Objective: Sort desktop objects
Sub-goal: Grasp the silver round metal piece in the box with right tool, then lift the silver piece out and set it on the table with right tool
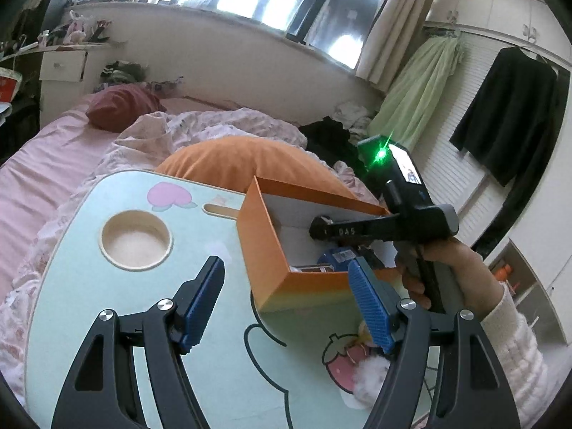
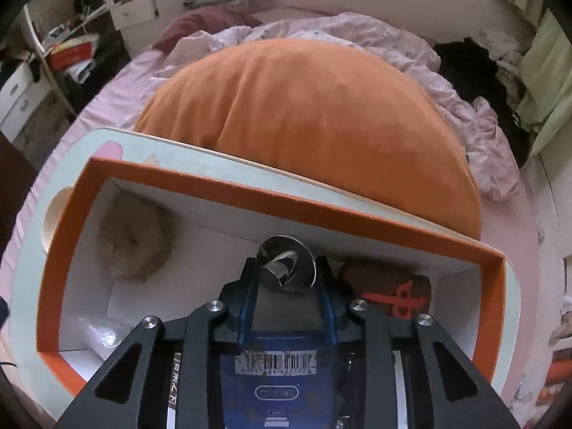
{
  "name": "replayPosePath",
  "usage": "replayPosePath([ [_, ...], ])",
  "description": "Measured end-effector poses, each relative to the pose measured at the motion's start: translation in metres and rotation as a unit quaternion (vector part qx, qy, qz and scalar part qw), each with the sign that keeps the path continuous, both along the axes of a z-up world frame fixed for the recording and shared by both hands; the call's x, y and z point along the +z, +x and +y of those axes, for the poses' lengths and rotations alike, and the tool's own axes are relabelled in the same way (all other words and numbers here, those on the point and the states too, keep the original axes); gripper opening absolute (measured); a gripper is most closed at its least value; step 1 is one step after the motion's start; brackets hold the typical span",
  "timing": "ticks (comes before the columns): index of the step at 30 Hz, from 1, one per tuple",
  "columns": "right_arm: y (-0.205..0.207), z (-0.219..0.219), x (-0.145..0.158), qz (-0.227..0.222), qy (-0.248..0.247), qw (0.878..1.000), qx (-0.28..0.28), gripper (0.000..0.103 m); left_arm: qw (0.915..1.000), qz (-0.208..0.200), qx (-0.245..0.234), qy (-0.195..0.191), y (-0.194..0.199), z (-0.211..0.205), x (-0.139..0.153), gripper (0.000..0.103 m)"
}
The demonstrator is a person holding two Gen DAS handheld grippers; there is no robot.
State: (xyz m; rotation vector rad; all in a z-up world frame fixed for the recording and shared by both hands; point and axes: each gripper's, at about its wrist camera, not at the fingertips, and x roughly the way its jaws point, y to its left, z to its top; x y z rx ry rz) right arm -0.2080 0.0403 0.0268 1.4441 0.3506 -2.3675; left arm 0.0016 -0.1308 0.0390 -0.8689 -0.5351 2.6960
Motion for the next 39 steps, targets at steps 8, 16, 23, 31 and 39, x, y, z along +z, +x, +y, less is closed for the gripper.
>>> replayPosePath([
  [8, 0.088, 0.051, 0.064, 0.122, -0.186, 0.975, 0.027, 0.030, 0.9999, -0.006, -0.004, -0.009, 0.000, 0.007, -0.002, 0.072],
  [16, 0.159, 0.110, 0.047, 0.131, -0.213, 0.968, 0.012, 0.030, 0.9995, -0.022, -0.016, -0.019, -0.005, 0.023, -0.012, 0.072],
  [23, 0.145, 0.102, -0.014, 0.074, -0.179, 0.981, -0.008, 0.048, 0.9987, -0.021, -0.034, -0.031, -0.003, 0.037, -0.011, 0.072],
  [31, 0.184, 0.172, 0.021, 0.186, -0.297, 0.934, -0.073, 0.090, 0.9979, -0.004, -0.047, -0.044, -0.008, 0.059, 0.012, 0.072],
  [39, 0.194, 0.184, 0.004, 0.170, -0.306, 0.933, -0.086, 0.090, 0.9784, -0.136, -0.131, -0.084, -0.109, 0.147, 0.023, 0.072],
])
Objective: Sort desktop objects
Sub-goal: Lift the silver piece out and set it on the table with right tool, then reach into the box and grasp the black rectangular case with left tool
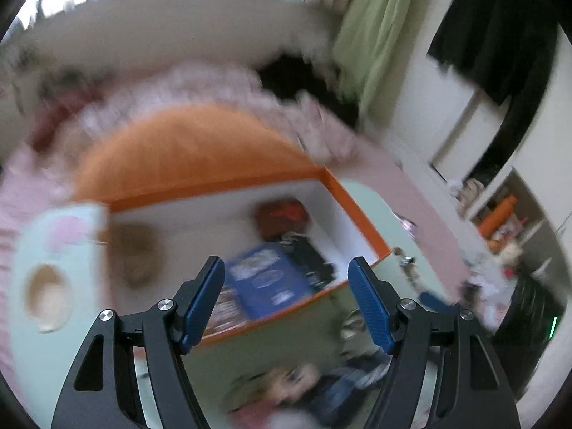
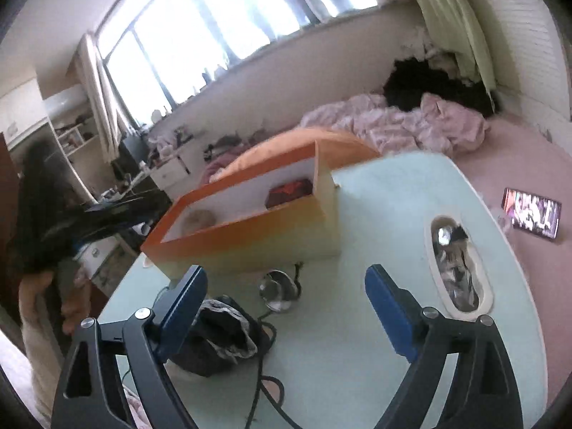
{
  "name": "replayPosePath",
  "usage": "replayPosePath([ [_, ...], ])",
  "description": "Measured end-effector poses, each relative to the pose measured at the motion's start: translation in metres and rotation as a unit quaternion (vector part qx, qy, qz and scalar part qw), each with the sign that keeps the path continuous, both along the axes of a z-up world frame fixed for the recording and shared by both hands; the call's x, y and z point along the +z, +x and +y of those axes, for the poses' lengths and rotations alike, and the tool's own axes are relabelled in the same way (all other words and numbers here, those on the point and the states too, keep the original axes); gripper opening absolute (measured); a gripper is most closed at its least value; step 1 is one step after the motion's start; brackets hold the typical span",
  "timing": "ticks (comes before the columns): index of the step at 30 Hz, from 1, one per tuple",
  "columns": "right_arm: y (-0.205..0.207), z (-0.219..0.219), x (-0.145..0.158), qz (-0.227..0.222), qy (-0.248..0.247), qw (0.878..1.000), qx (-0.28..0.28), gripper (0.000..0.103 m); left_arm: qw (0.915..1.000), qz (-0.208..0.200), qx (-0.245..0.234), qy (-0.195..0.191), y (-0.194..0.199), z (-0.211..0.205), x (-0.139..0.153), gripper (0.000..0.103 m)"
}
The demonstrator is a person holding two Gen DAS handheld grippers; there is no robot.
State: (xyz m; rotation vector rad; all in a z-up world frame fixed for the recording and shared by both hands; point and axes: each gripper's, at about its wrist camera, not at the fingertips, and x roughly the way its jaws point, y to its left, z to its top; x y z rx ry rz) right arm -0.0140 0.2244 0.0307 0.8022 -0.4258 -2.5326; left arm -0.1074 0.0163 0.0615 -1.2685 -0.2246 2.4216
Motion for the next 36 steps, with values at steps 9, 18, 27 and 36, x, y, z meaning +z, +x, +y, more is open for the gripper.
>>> replayPosePath([
  [9, -0.001, -0.002, -0.006, -0.014, 0.006, 1.000, -0.001, 0.090, 0.9856, -0.151, 0.041, -0.063, -0.110, 0.050, -0.051, 0.072],
  [18, 0.001, -0.005, -0.009, -0.011, 0.019, 1.000, 0.001, 0.090, 0.9786, -0.135, 0.009, -0.155, -0.114, 0.065, -0.060, 0.065],
  [27, 0.000, -0.005, -0.011, -0.013, 0.017, 1.000, 0.000, 0.090, 0.9998, 0.000, -0.011, -0.018, -0.042, 0.007, 0.019, 0.062],
  [36, 0.000, -0.005, -0.013, -0.018, 0.017, 1.000, 0.001, 0.090, 0.9991, 0.035, -0.011, -0.020, 0.069, -0.051, -0.005, 0.057],
])
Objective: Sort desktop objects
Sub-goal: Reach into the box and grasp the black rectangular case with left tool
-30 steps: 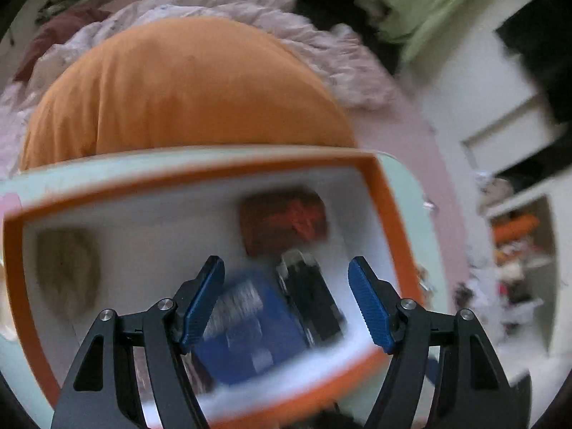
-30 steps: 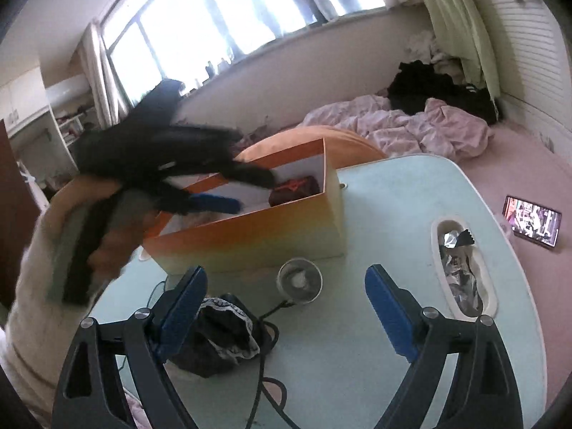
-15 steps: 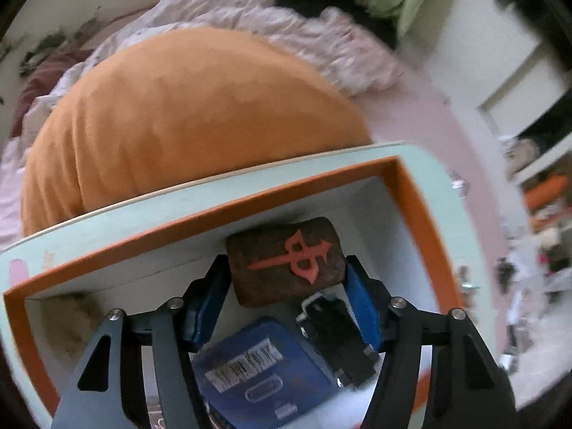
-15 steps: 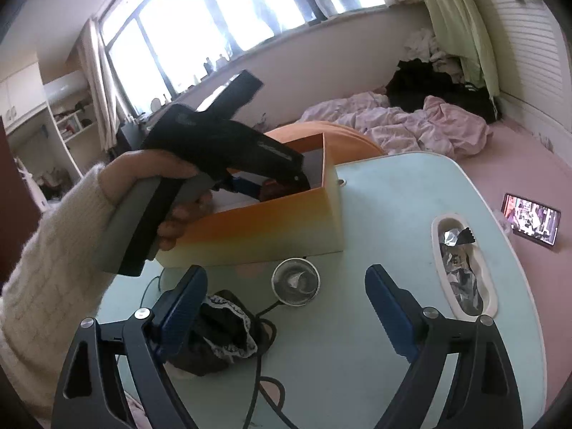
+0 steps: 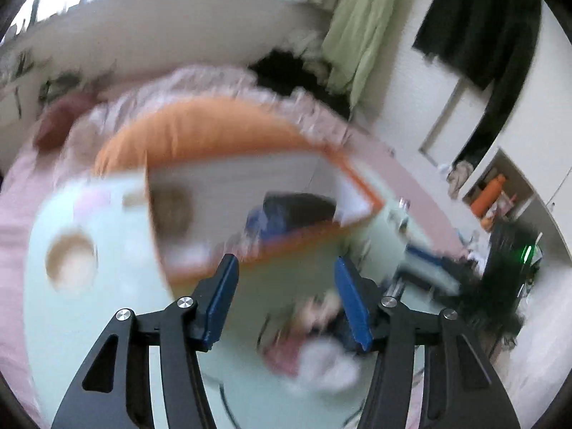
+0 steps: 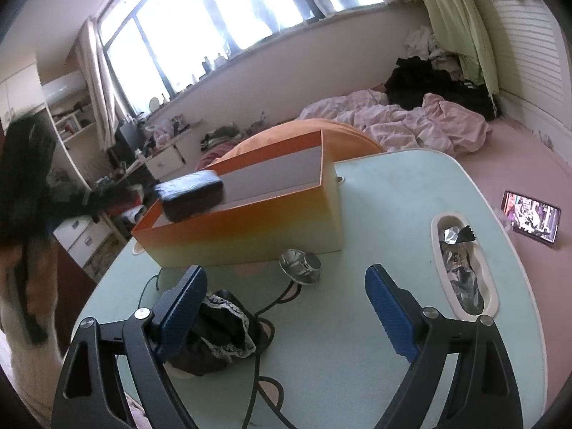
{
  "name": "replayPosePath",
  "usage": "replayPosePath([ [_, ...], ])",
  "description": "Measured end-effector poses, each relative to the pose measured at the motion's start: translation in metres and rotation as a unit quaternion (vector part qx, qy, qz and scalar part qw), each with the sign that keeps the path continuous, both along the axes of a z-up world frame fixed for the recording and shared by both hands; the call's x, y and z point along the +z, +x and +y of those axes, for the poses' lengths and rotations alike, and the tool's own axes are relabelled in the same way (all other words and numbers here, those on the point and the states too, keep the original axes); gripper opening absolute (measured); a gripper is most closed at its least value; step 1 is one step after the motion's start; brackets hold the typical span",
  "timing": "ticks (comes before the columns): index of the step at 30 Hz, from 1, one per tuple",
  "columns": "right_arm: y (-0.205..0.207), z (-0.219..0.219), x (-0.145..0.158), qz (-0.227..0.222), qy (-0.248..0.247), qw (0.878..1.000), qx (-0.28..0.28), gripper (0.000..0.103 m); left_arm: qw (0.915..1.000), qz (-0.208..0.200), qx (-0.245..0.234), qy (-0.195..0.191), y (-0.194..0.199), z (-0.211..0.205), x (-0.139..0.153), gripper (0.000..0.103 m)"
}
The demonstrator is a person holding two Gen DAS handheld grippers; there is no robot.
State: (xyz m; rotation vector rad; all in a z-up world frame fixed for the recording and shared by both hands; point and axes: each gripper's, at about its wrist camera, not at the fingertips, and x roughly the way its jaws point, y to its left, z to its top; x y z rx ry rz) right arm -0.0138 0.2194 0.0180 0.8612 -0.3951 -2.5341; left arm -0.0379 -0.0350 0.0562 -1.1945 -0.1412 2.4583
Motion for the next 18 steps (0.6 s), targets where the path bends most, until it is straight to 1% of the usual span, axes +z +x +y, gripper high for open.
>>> replayPosePath([
  [2, -0.001, 0.001, -0.001, -0.003, 0.000, 1.000, 0.001, 0.090, 0.9997, -0.021, 0.007, -0.005, 0.000, -0.002, -0.025, 0.054],
  [4, 0.000, 0.001, -0.001, -0.002, 0.001, 1.000, 0.000, 0.090, 0.9996, -0.002, 0.018, 0.021, 0.001, -0.006, -0.035, 0.054],
  [6, 0.001, 0.002, -0.001, -0.001, 0.001, 1.000, 0.000, 0.090, 0.9985, 0.008, 0.027, 0.047, 0.003, -0.009, -0.037, 0.054],
  [8, 0.001, 0.002, -0.001, -0.001, -0.001, 1.000, -0.001, 0.090, 0.9980, -0.002, 0.024, 0.058, 0.003, -0.009, -0.032, 0.054],
  [9, 0.000, 0.002, -0.001, -0.002, -0.001, 1.000, -0.001, 0.090, 0.9980, 0.004, 0.023, 0.059, 0.002, -0.009, -0.023, 0.054],
  [10, 0.000, 0.002, -0.001, -0.003, -0.001, 1.000, -0.001, 0.090, 0.9980, 0.019, 0.025, 0.055, 0.001, -0.005, -0.013, 0.054],
  [11, 0.000, 0.001, -0.001, -0.004, -0.001, 1.000, -0.001, 0.090, 0.9982, 0.032, 0.024, 0.045, -0.001, 0.000, -0.006, 0.054],
  [13, 0.001, 0.001, -0.001, -0.003, 0.002, 1.000, 0.000, 0.090, 0.9993, 0.036, 0.010, 0.007, -0.020, 0.016, 0.010, 0.054],
  [14, 0.003, 0.000, 0.000, -0.002, 0.004, 1.000, 0.000, 0.090, 0.9994, 0.032, 0.011, -0.008, -0.031, 0.023, 0.014, 0.054],
  [15, 0.003, 0.000, -0.001, 0.000, 0.005, 1.000, 0.001, 0.090, 0.9997, 0.014, 0.010, -0.017, -0.050, 0.031, 0.016, 0.054],
  [17, 0.004, 0.002, -0.001, 0.001, 0.004, 1.000, 0.001, 0.090, 0.9993, -0.033, 0.011, -0.016, -0.078, 0.039, 0.011, 0.054],
  [18, 0.004, 0.002, -0.001, -0.001, 0.002, 1.000, 0.001, 0.090, 0.9977, -0.061, 0.016, -0.026, -0.093, 0.043, 0.005, 0.054],
])
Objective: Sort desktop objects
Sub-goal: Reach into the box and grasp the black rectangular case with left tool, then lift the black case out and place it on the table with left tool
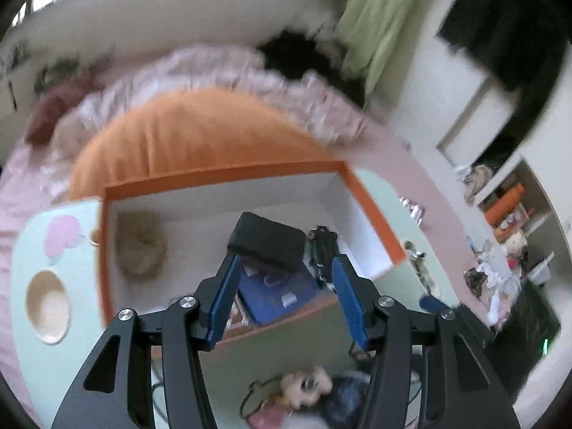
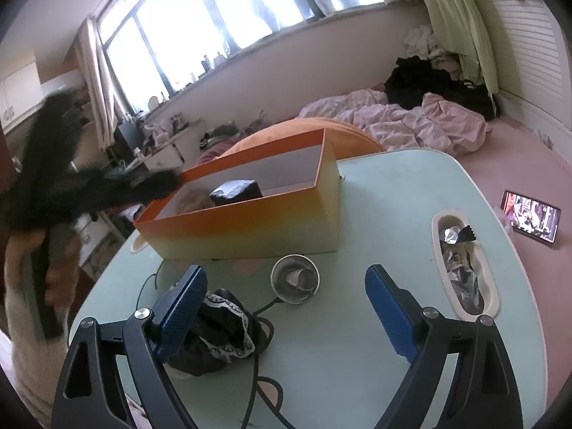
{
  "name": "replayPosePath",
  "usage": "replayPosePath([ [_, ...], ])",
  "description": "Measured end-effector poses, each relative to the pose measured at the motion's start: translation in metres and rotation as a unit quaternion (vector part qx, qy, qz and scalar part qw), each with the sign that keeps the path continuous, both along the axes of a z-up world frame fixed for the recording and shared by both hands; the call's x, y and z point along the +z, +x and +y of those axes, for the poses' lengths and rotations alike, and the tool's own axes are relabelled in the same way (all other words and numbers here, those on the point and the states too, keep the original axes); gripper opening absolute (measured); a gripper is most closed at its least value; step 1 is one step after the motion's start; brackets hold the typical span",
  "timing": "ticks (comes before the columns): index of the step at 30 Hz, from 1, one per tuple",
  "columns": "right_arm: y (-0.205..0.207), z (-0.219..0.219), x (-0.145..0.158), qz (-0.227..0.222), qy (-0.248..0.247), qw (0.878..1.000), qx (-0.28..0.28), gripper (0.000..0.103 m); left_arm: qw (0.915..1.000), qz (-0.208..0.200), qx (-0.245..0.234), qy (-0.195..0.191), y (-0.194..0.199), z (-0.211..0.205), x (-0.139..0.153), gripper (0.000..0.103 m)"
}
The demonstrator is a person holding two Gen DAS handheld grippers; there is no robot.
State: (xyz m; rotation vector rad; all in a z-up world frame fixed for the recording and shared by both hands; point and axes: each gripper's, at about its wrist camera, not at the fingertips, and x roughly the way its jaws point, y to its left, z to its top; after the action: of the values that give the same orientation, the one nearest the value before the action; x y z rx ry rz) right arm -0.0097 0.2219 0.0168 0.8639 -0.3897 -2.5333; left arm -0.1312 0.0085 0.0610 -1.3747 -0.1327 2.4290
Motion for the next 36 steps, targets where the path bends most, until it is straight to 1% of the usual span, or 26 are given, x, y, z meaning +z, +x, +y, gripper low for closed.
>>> replayPosePath([
  [1, -0.001, 0.000, 0.000, -0.001, 0.000, 1.000, 0.000, 0.090, 0.9998, -0.014, 0.006, -0.011, -0.009, 0.004, -0.006, 0.054],
  [2, 0.000, 0.000, 0.000, -0.002, -0.002, 1.000, 0.001, 0.090, 0.9994, -0.020, 0.011, -0.026, -0.017, 0.009, -0.011, 0.054],
  [4, -0.001, -0.001, 0.001, -0.003, -0.002, 1.000, 0.001, 0.090, 0.9971, -0.025, 0.014, -0.071, -0.030, 0.020, -0.023, 0.055],
  [6, -0.001, -0.001, 0.001, -0.002, -0.002, 1.000, 0.001, 0.090, 0.9963, -0.021, 0.002, -0.084, -0.037, 0.029, -0.029, 0.058],
  [8, -0.001, -0.001, 0.001, -0.002, -0.002, 1.000, 0.001, 0.090, 0.9959, -0.022, -0.006, -0.088, -0.043, 0.035, -0.031, 0.059],
  [10, -0.001, -0.001, 0.001, -0.003, -0.002, 1.000, 0.001, 0.090, 0.9954, -0.034, -0.012, -0.089, -0.049, 0.038, -0.034, 0.067],
  [12, -0.001, -0.001, 0.001, -0.004, -0.003, 1.000, 0.001, 0.090, 0.9949, -0.069, -0.020, -0.070, -0.059, 0.039, -0.040, 0.067],
  [14, 0.000, -0.002, 0.001, -0.004, -0.004, 1.000, 0.002, 0.090, 0.9920, -0.108, -0.015, -0.065, -0.071, 0.040, -0.051, 0.067],
  [17, -0.001, -0.002, 0.001, -0.005, -0.005, 1.000, 0.002, 0.090, 0.9900, -0.122, -0.011, -0.070, -0.079, 0.047, -0.058, 0.067],
  [21, -0.002, -0.002, 0.002, -0.006, -0.006, 1.000, 0.002, 0.090, 0.9907, -0.121, -0.012, -0.061, -0.085, 0.057, -0.056, 0.067],
  [25, -0.002, -0.002, 0.001, -0.007, -0.007, 1.000, 0.003, 0.090, 0.9896, -0.121, -0.018, -0.075, -0.090, 0.072, -0.059, 0.067],
  [28, -0.002, -0.002, 0.001, -0.007, -0.006, 1.000, 0.003, 0.090, 0.9886, -0.129, -0.003, -0.078, -0.092, 0.079, -0.059, 0.067],
  [31, -0.002, -0.002, 0.001, -0.007, -0.006, 1.000, 0.003, 0.090, 0.9876, -0.140, 0.017, -0.070, -0.100, 0.080, -0.060, 0.068],
  [33, -0.002, -0.002, 0.001, -0.007, -0.006, 1.000, 0.003, 0.090, 0.9887, -0.127, 0.015, -0.079, -0.102, 0.083, -0.061, 0.068],
  [34, -0.002, -0.002, 0.001, -0.007, -0.006, 1.000, 0.003, 0.090, 0.9893, -0.114, 0.006, -0.090, -0.101, 0.086, -0.061, 0.068],
  [35, -0.002, -0.002, 0.000, -0.007, -0.006, 1.000, 0.002, 0.090, 0.9896, -0.110, -0.002, -0.092, -0.100, 0.086, -0.062, 0.068],
  [36, -0.002, -0.002, 0.000, -0.007, -0.006, 1.000, 0.003, 0.090, 0.9897, -0.106, -0.010, -0.096, -0.099, 0.087, -0.062, 0.065],
])
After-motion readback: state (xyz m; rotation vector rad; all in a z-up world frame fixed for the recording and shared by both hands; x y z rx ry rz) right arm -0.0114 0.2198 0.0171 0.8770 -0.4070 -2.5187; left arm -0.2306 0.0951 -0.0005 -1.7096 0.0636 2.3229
